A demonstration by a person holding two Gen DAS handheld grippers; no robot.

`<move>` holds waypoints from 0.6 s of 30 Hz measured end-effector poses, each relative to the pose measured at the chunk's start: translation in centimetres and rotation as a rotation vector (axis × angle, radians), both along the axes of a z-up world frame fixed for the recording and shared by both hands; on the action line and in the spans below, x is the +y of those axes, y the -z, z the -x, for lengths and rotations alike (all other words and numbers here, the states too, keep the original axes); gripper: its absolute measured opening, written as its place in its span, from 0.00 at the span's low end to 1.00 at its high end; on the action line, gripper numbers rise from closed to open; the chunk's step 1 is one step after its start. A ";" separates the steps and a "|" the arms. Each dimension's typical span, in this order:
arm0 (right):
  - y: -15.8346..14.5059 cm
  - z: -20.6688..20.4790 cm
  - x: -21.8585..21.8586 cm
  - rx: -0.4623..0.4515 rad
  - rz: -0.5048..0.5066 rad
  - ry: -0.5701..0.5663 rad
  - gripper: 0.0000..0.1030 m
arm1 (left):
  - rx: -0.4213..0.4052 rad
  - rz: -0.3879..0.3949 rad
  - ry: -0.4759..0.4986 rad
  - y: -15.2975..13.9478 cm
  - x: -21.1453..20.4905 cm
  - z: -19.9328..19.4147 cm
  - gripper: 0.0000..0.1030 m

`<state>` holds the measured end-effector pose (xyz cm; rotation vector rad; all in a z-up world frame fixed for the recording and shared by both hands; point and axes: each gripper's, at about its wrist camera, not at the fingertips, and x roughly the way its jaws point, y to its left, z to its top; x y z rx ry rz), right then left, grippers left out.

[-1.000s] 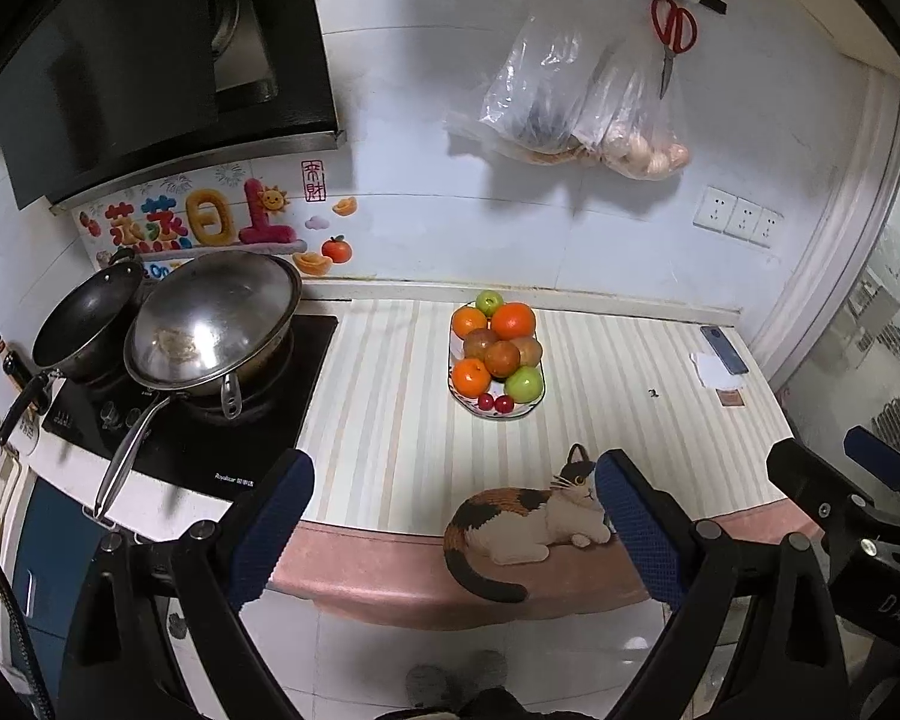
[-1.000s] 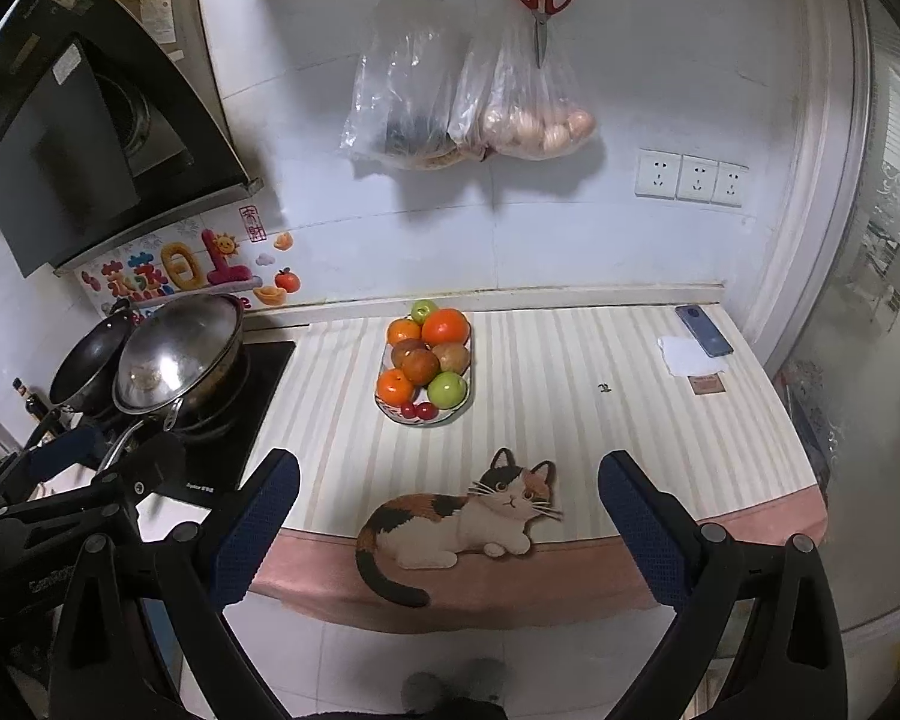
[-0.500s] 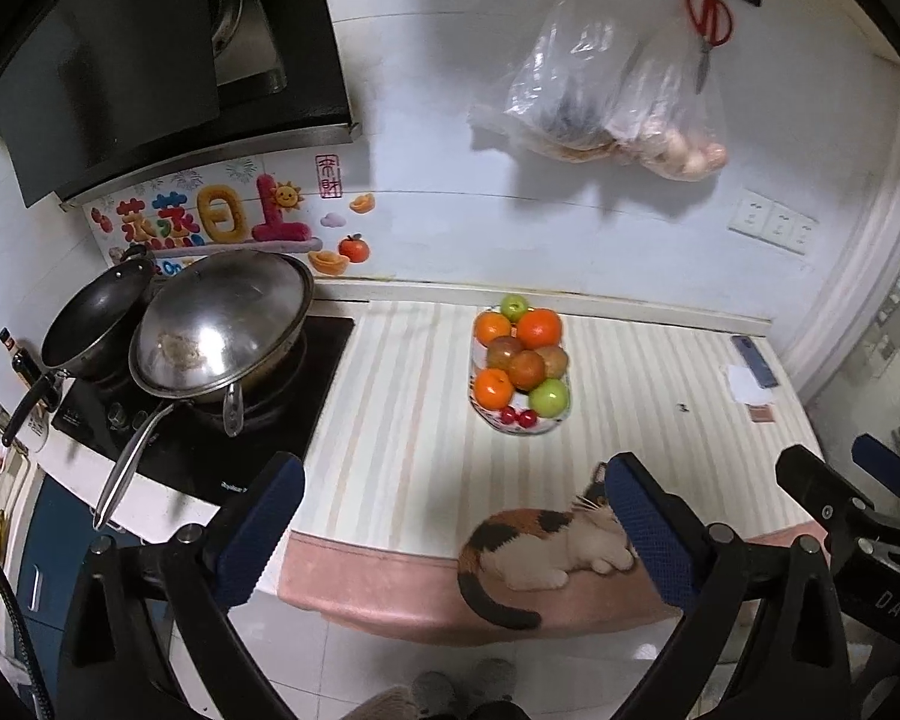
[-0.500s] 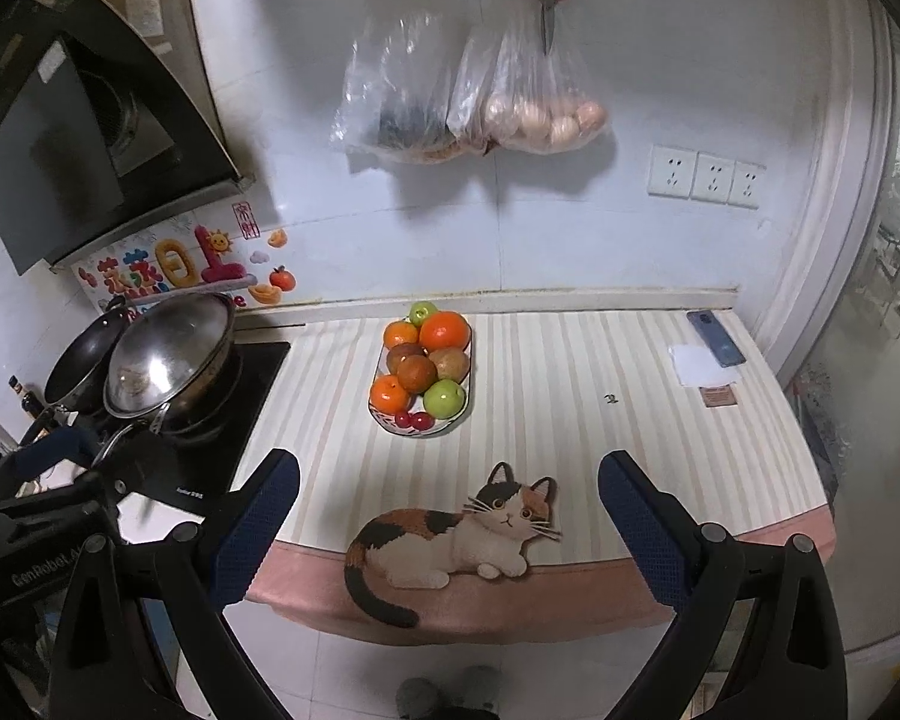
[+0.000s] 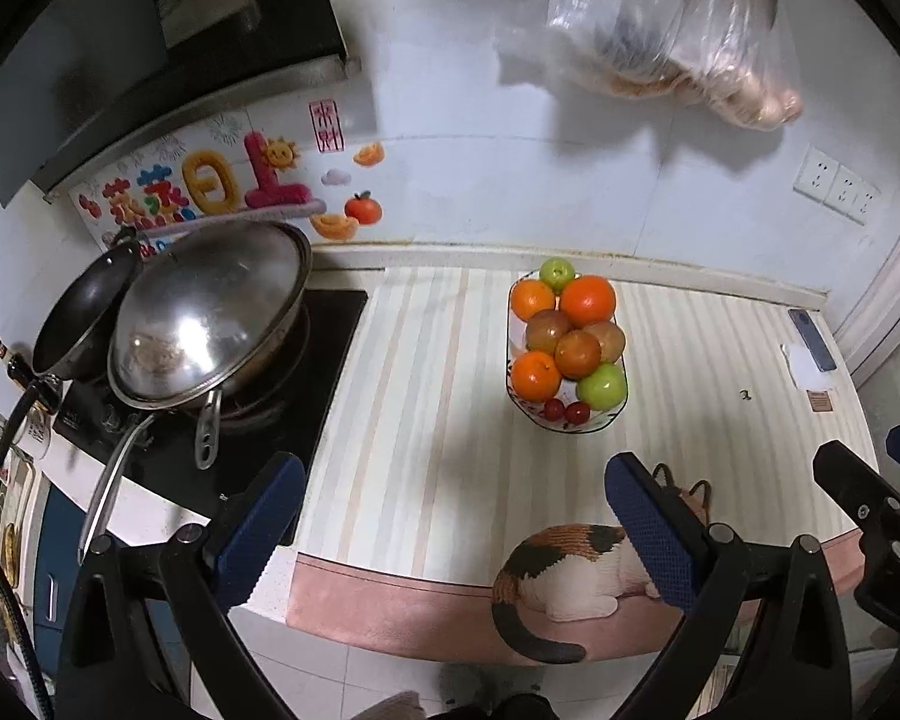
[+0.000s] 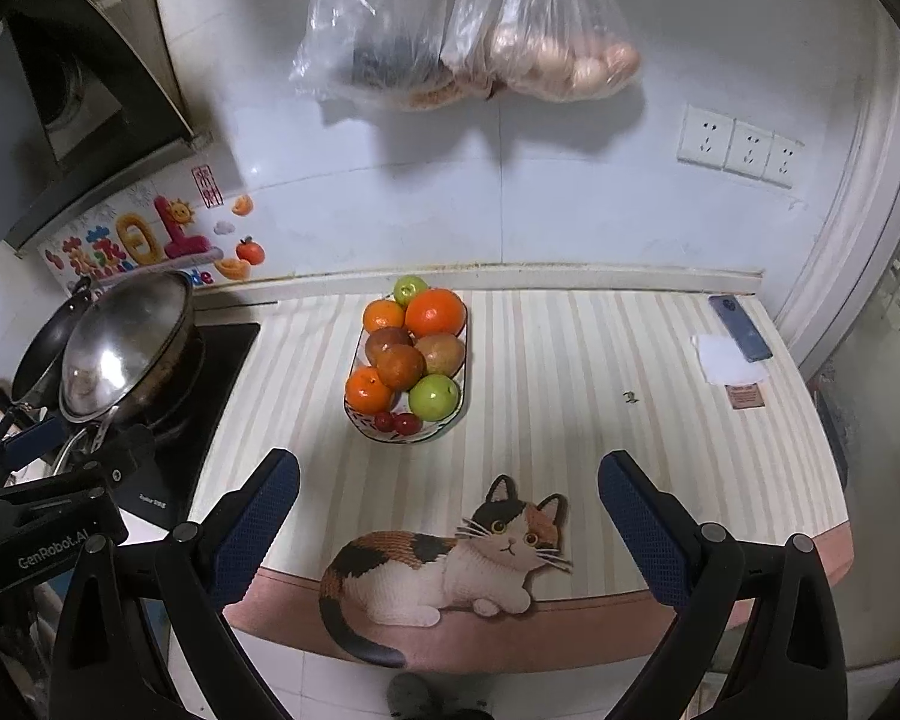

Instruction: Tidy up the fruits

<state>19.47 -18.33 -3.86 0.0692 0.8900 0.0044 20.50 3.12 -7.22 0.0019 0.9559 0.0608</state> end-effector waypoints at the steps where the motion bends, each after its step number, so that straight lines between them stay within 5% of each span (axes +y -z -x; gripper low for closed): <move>1: 0.3 -0.4 0.0 0.005 0.003 0.001 0.99 | 0.006 -0.001 -0.001 0.3 0.0 -0.4 1.00; 18: 2.8 -2.8 -0.1 0.058 0.005 0.013 0.99 | 0.032 0.000 0.012 1.4 -0.1 -2.1 1.00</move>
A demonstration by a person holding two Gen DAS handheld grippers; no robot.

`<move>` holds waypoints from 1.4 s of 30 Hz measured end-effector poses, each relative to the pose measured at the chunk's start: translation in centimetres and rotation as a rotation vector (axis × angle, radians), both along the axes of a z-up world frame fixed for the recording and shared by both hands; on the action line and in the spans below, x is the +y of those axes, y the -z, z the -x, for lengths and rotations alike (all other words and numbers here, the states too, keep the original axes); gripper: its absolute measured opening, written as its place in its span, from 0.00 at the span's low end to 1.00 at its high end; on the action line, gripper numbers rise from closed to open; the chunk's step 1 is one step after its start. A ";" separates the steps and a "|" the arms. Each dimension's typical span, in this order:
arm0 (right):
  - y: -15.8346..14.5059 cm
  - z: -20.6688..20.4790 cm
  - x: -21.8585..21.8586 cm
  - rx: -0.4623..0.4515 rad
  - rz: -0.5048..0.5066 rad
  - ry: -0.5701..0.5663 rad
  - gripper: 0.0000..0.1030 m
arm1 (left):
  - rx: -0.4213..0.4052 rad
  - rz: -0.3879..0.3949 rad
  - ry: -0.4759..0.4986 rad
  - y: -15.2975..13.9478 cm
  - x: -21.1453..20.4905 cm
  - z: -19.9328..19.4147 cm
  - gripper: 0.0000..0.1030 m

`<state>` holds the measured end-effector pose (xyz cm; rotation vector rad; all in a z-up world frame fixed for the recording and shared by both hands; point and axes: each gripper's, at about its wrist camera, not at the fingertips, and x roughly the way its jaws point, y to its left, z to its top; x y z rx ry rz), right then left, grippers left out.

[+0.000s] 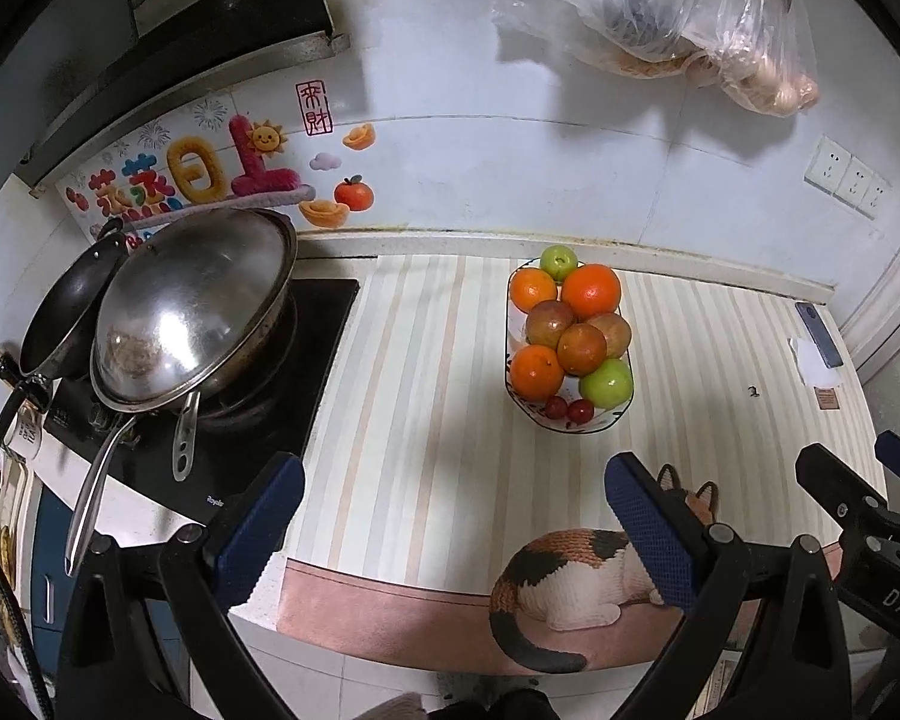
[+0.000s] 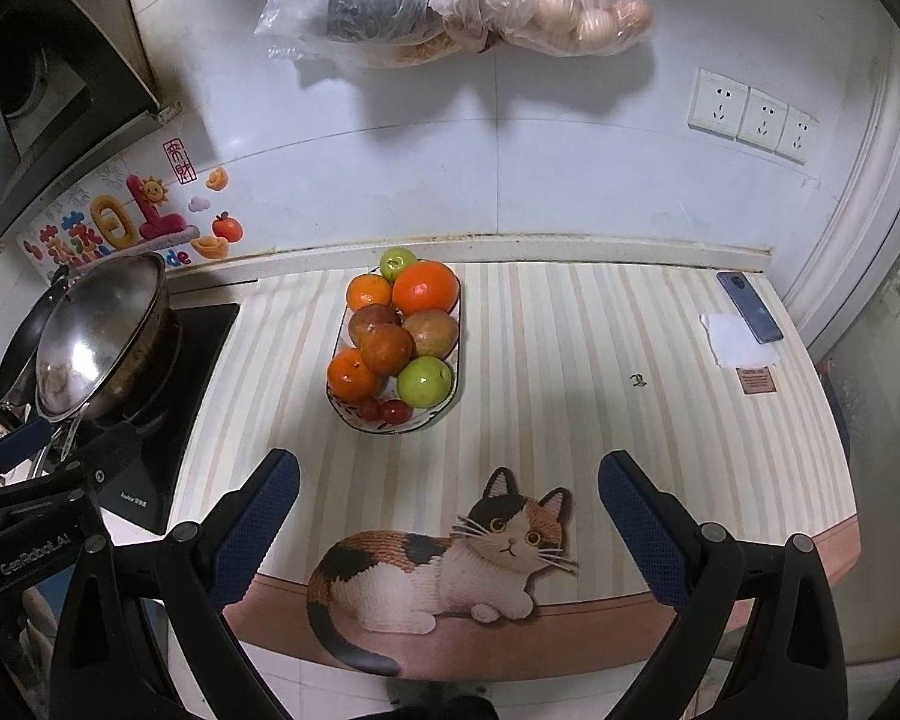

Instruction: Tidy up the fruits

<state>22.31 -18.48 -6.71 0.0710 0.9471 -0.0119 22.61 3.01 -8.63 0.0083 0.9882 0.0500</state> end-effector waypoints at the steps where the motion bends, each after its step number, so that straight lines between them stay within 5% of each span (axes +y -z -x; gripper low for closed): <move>1: 0.0 0.0 -0.1 0.001 -0.001 0.000 0.99 | 0.000 -0.001 0.003 0.0 -0.1 0.0 1.00; 42: -0.7 1.5 0.1 0.005 0.006 0.011 0.99 | -0.021 0.011 0.034 -0.7 -0.3 1.7 1.00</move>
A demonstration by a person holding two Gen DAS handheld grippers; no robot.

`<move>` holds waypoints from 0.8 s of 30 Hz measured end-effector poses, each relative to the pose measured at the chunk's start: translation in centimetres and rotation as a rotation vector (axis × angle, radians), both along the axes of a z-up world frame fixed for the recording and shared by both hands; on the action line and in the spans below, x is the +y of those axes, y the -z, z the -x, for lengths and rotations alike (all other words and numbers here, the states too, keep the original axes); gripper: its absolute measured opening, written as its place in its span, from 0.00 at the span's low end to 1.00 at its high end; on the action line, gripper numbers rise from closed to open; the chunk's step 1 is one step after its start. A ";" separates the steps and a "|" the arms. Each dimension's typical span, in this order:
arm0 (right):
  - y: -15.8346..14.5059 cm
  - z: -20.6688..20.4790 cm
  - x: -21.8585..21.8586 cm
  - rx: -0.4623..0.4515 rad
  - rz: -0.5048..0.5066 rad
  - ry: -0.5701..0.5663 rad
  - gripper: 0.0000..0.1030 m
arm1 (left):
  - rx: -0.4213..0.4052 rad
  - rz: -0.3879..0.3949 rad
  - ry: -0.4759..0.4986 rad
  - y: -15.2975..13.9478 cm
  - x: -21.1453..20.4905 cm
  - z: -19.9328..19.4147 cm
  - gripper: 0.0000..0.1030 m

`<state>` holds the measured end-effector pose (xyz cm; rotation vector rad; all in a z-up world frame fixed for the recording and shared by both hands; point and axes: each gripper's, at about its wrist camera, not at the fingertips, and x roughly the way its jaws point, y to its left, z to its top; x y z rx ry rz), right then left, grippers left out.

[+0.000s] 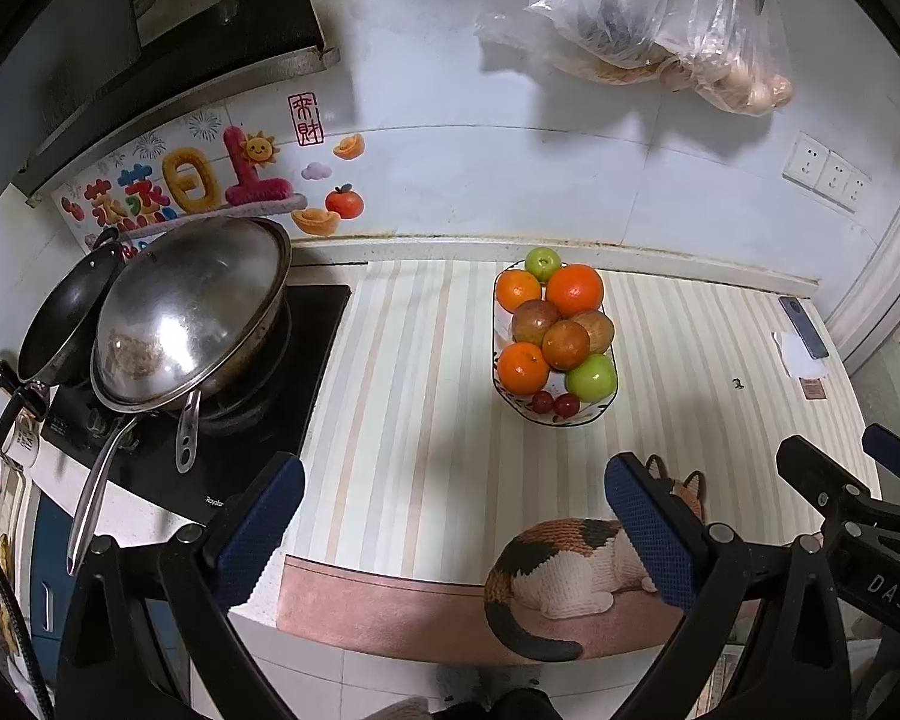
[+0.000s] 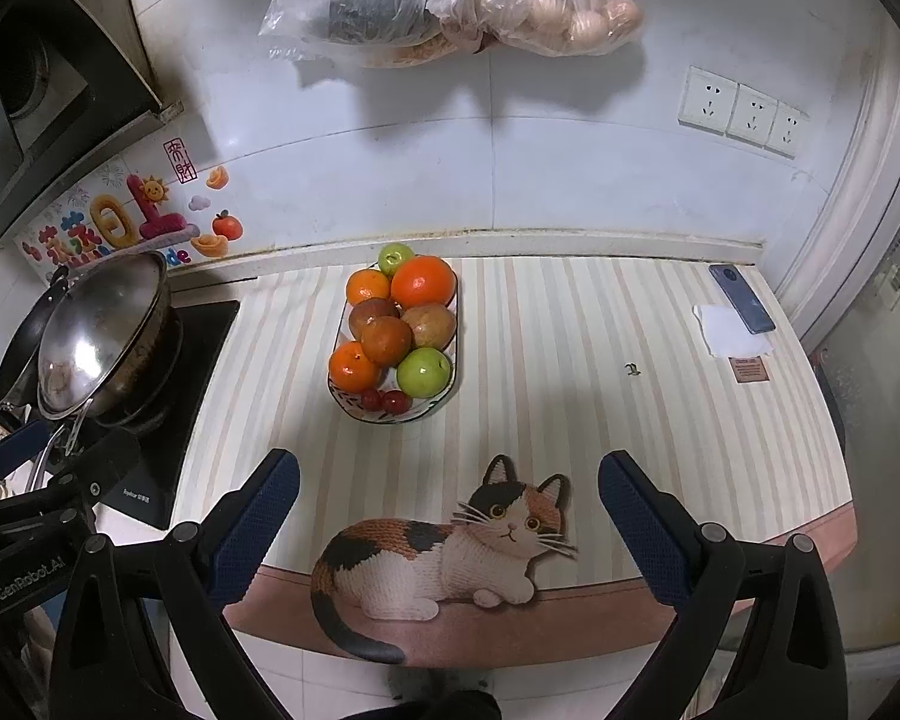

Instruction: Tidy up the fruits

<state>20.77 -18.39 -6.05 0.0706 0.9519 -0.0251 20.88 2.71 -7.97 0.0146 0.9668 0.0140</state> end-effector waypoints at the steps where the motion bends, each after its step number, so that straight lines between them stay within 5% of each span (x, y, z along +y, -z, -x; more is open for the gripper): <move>1: 0.0 0.0 0.0 0.000 0.000 -0.001 0.99 | 0.001 0.000 0.000 0.0 0.0 0.0 1.00; 24: -0.4 0.7 0.2 -0.010 0.010 -0.001 0.99 | -0.003 0.004 0.012 -0.5 -0.4 0.6 1.00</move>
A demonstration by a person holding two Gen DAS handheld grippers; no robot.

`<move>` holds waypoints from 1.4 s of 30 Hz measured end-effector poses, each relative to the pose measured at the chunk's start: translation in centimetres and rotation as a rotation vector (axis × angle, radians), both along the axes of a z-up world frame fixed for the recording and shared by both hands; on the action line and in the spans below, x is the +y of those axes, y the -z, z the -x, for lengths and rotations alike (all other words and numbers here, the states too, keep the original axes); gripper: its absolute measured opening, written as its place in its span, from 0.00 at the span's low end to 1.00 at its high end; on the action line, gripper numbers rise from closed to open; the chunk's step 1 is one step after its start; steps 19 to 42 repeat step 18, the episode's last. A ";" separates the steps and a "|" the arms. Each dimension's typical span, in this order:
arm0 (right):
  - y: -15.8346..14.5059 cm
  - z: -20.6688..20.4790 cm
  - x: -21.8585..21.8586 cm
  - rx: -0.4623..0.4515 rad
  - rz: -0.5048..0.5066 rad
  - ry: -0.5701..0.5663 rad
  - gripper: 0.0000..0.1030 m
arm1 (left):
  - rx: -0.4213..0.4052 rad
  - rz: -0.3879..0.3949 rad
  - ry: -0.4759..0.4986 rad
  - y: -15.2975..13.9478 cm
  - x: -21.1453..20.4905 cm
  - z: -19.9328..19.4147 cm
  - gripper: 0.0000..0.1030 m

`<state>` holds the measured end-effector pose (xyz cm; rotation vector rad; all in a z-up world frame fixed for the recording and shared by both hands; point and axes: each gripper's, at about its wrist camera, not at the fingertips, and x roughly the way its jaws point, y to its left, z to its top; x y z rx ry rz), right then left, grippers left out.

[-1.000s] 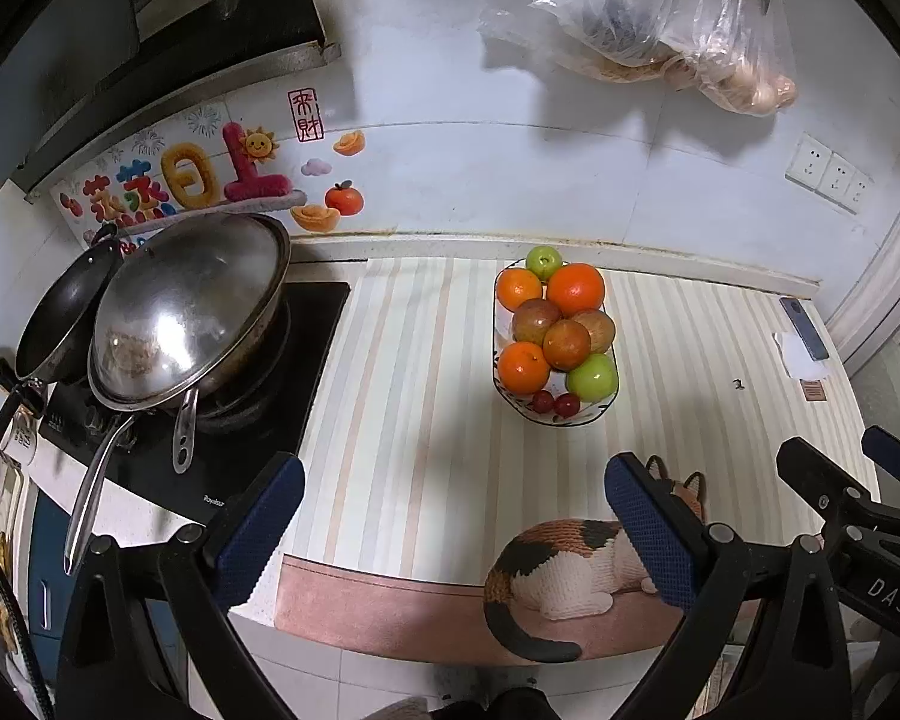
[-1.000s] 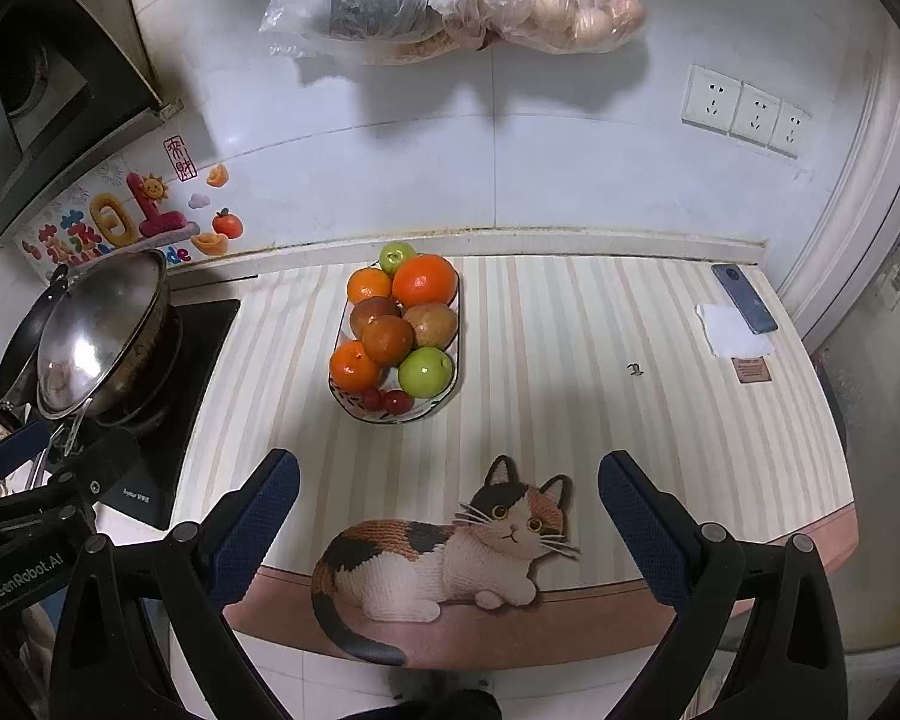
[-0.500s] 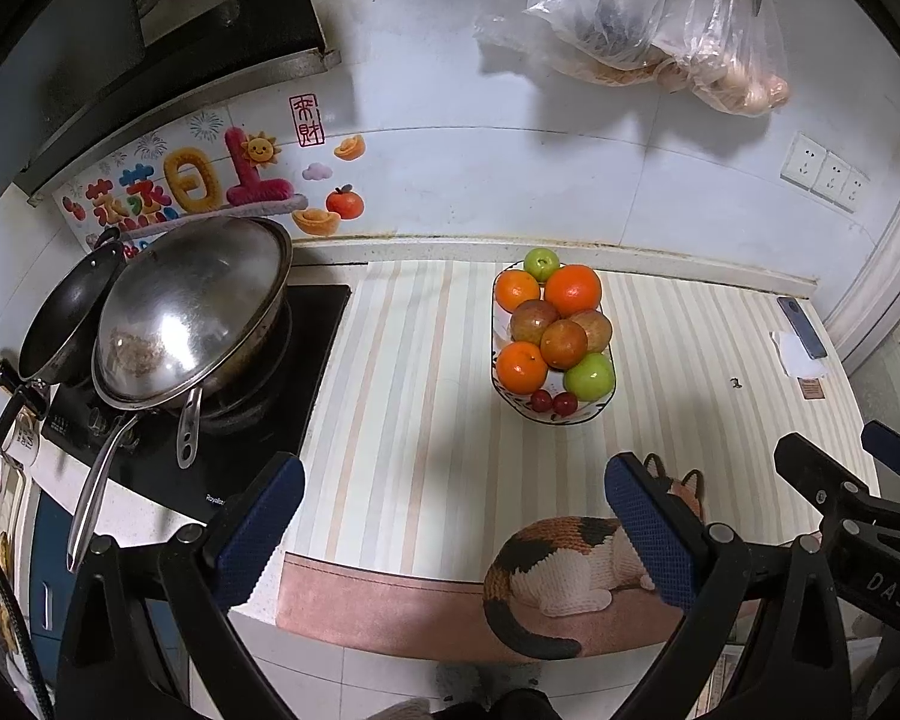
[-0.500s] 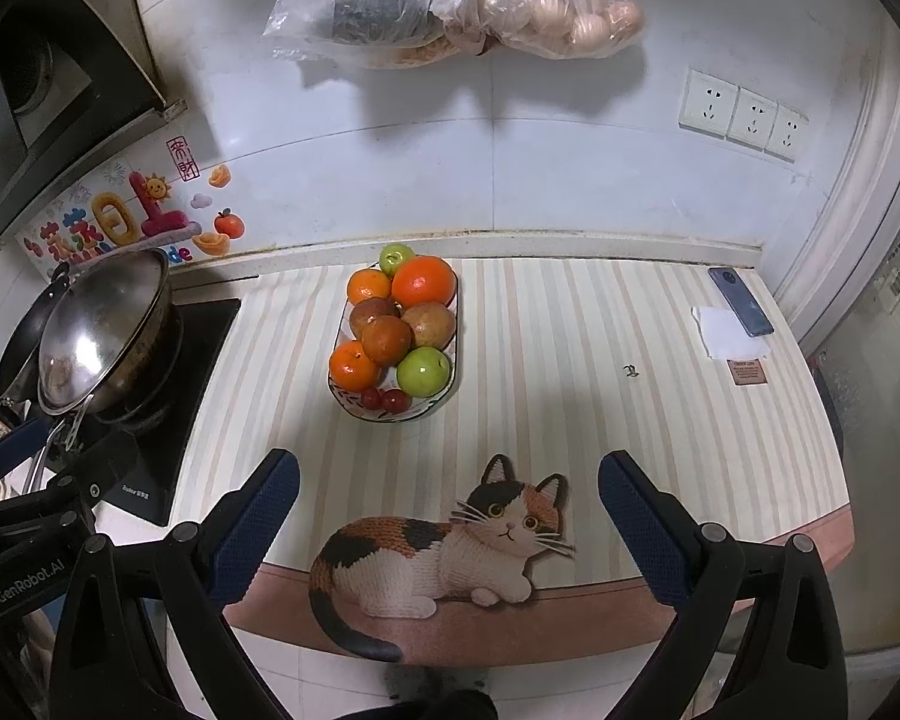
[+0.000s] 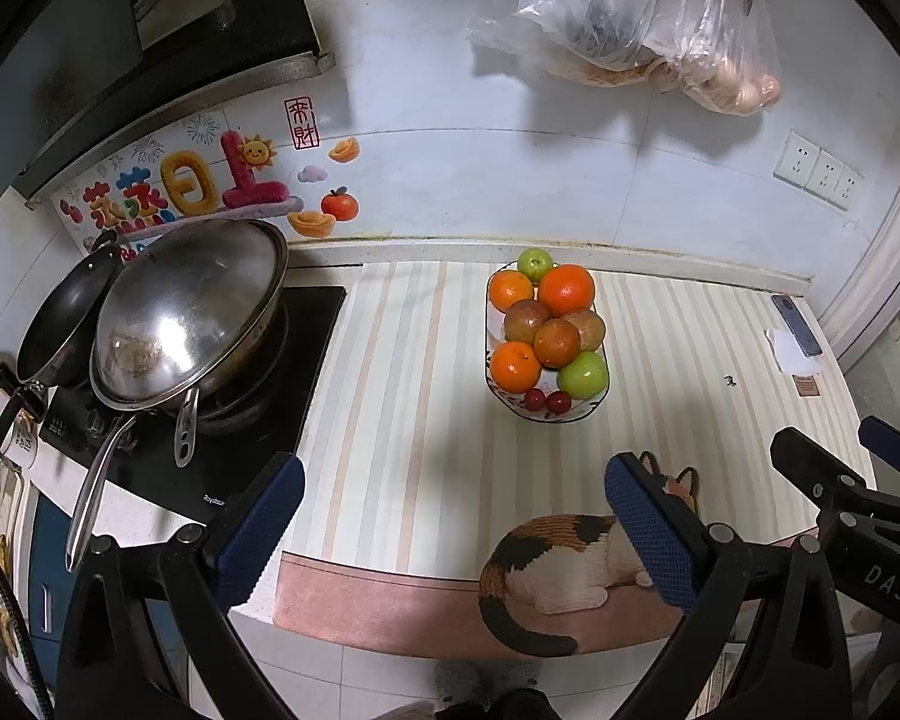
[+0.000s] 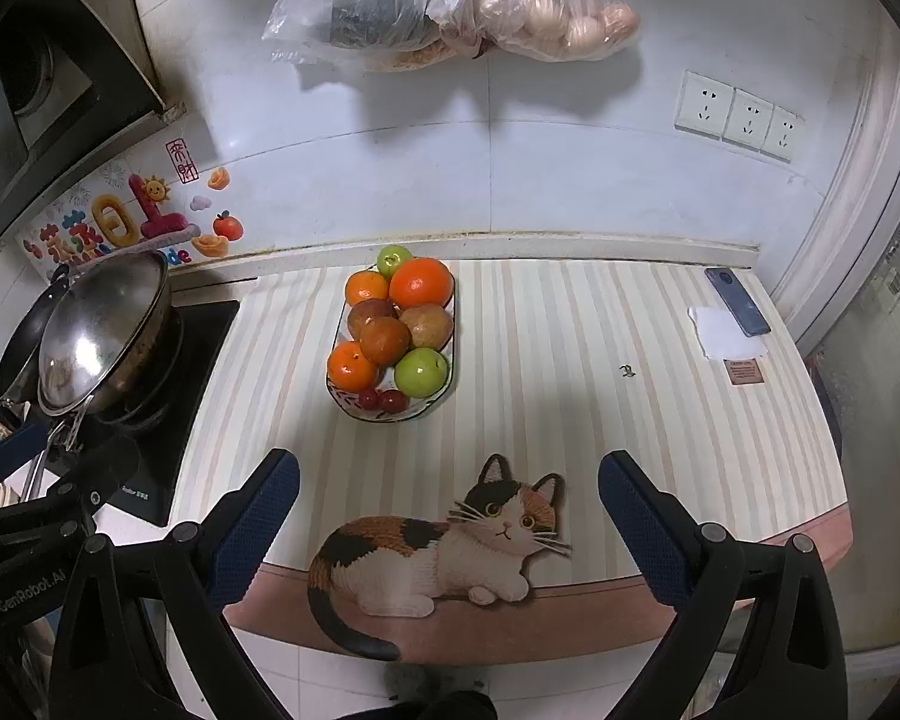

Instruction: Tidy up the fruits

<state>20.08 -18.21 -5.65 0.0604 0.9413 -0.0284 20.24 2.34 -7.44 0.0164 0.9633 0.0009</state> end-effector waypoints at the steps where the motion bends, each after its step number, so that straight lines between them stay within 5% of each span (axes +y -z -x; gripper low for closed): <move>1: -0.1 0.0 0.0 0.000 -0.001 0.002 0.99 | -0.001 -0.002 -0.001 0.0 0.0 0.0 1.00; 42: -0.1 0.1 -0.1 0.001 0.000 0.001 0.99 | -0.002 0.004 -0.003 -0.1 0.4 0.0 1.00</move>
